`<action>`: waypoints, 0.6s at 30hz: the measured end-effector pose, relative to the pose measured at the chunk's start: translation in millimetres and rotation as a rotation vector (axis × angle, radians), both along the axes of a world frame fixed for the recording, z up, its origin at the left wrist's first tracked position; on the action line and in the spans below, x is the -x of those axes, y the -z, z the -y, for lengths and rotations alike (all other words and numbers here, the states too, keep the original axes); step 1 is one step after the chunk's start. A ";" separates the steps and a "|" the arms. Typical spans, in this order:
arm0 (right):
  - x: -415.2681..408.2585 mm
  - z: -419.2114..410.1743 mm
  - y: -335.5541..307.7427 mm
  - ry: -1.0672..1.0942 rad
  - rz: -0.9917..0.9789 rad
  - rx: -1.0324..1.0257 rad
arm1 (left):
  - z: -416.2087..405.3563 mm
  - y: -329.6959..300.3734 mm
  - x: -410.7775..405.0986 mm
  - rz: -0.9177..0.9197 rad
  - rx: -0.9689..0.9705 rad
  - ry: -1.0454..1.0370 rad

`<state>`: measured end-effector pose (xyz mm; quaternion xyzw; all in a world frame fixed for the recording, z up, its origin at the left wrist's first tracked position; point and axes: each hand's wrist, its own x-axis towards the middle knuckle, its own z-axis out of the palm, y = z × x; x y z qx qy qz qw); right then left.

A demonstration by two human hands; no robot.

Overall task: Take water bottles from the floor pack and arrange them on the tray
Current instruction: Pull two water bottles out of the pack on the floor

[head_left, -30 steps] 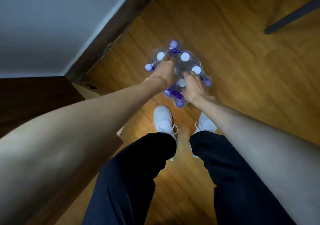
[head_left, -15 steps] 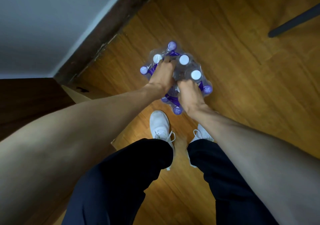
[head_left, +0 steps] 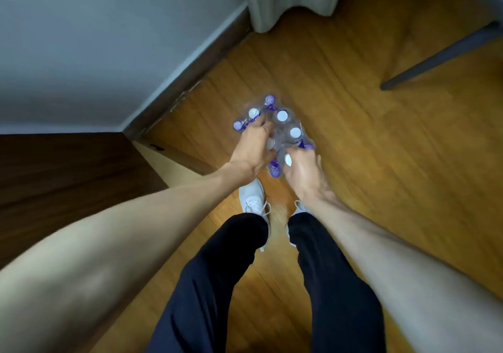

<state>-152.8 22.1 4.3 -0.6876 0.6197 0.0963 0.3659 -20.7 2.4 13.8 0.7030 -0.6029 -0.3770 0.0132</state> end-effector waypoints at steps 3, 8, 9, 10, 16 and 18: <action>-0.1 -3.6 -78.2 0.056 0.005 0.057 | -5.6 -77.1 -0.5 -0.015 0.024 -0.051; -1.6 -11.7 -207.8 0.219 0.110 0.119 | -24.0 -205.1 -1.6 -0.074 0.118 -0.198; -2.0 -13.3 -231.0 0.229 0.119 0.127 | -28.0 -230.9 -1.4 -0.073 0.136 -0.232; -2.2 -14.7 -255.0 0.245 0.122 0.136 | -32.1 -255.9 -0.9 -0.075 0.156 -0.263; -1.1 -24.0 -390.2 0.156 0.128 0.260 | -72.2 -381.1 -1.9 -0.035 0.307 -0.418; -1.2 -27.3 -428.0 0.086 0.125 0.267 | -89.7 -419.2 -0.5 -0.032 0.339 -0.489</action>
